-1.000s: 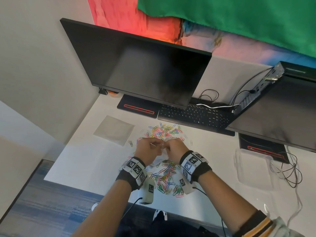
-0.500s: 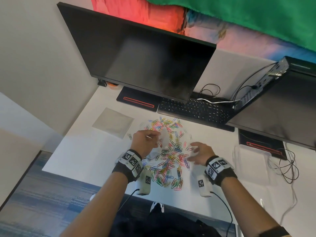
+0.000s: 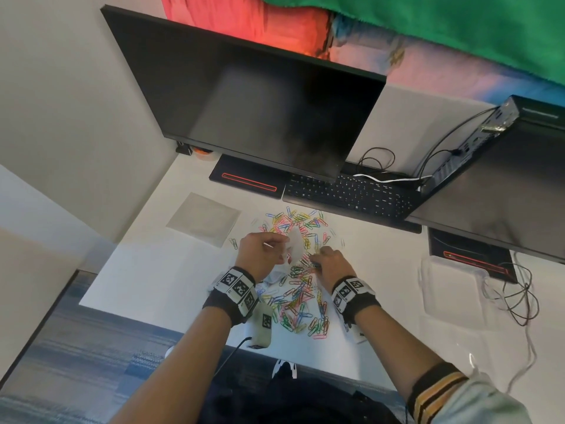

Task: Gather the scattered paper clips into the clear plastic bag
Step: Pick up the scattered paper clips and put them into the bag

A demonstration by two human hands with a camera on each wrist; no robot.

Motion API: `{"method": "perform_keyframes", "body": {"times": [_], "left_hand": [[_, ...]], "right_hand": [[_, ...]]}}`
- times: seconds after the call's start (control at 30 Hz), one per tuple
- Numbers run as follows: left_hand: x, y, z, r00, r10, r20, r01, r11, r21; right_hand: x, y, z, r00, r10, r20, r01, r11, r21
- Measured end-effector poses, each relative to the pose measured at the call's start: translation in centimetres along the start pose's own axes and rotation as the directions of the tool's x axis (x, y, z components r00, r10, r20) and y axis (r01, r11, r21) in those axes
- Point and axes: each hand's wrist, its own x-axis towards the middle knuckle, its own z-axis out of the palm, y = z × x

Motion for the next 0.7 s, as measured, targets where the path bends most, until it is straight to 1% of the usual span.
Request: {"method": "perform_keyframes", "body": {"times": [0.07,0.13,0.2,0.23,0.27,0.3,0.33,0.37,0.4,0.43,0.5,0.53,0.57,0.6,0.63,0.7], "left_hand": [[0.0,0.1,-0.2,1.0,0.003,-0.007,-0.003,1.0,-0.008],[-0.1,0.1,-0.4,1.0,-0.001,-0.014,0.001,1.0,-0.017],[-0.1,0.1,-0.7,1.0,-0.003,-0.016,0.003,1.0,-0.021],[-0.1,0.1,-0.8,1.0,-0.002,-0.017,0.001,1.0,-0.02],[-0.1,0.2,-0.9,1.0,0.0,-0.019,0.0,1.0,-0.016],[-0.1,0.2,-0.9,1.0,0.001,-0.02,-0.001,1.0,-0.015],[-0.1,0.2,-1.0,1.0,0.002,-0.02,-0.002,1.0,-0.014],[0.0,0.2,-0.9,1.0,0.002,-0.019,-0.003,1.0,-0.013],[0.0,0.3,-0.8,1.0,0.003,-0.018,-0.003,1.0,-0.008],[0.1,0.3,-0.7,1.0,0.005,-0.015,-0.005,1.0,-0.004],[0.1,0.3,-0.3,1.0,0.006,-0.006,-0.006,1.0,0.005],[0.1,0.3,-0.1,1.0,0.005,-0.003,-0.005,1.0,0.007],[0.1,0.4,0.0,1.0,0.004,0.0,-0.004,1.0,0.007],[0.0,0.4,0.2,1.0,0.005,0.002,-0.005,1.0,0.007],[0.0,0.4,0.3,1.0,0.008,0.001,-0.008,1.0,0.006],[-0.1,0.5,0.5,1.0,0.024,0.001,-0.024,1.0,0.014]], "right_hand": [[0.2,0.2,0.2,1.0,0.001,-0.014,-0.001,1.0,-0.004],[0.3,0.7,0.1,0.997,0.063,-0.035,-0.061,0.996,0.061],[0.1,1.1,-0.4,0.986,0.164,-0.042,-0.153,0.969,0.196],[0.0,1.4,-0.7,0.971,0.236,-0.039,-0.215,0.933,0.289],[-0.1,1.8,-1.1,0.949,0.314,-0.032,-0.274,0.869,0.412],[-0.4,2.2,-1.6,0.918,0.397,0.013,-0.336,0.758,0.559],[-0.6,2.5,-2.0,0.89,0.445,0.093,-0.371,0.593,0.714],[-0.8,2.7,-2.6,0.878,0.442,0.184,-0.38,0.411,0.828],[-0.9,2.7,-3.4,0.884,0.405,0.233,-0.357,0.264,0.896],[-1.1,2.4,-4.2,0.9,0.359,0.247,-0.321,0.162,0.933],[-1.2,1.4,-6.1,0.937,0.278,0.211,-0.216,-0.013,0.976],[-1.3,0.5,-7.1,0.95,0.249,0.19,-0.175,-0.082,0.981],[-1.3,-0.2,-7.9,0.962,0.217,0.169,-0.146,-0.117,0.982],[-1.3,-1.1,-8.5,0.972,0.18,0.153,-0.13,-0.129,0.983],[-1.3,-1.8,-8.9,0.979,0.146,0.145,-0.127,-0.123,0.984],[-1.1,-3.2,-9.1,0.984,0.103,0.143,-0.139,-0.045,0.989]]}}
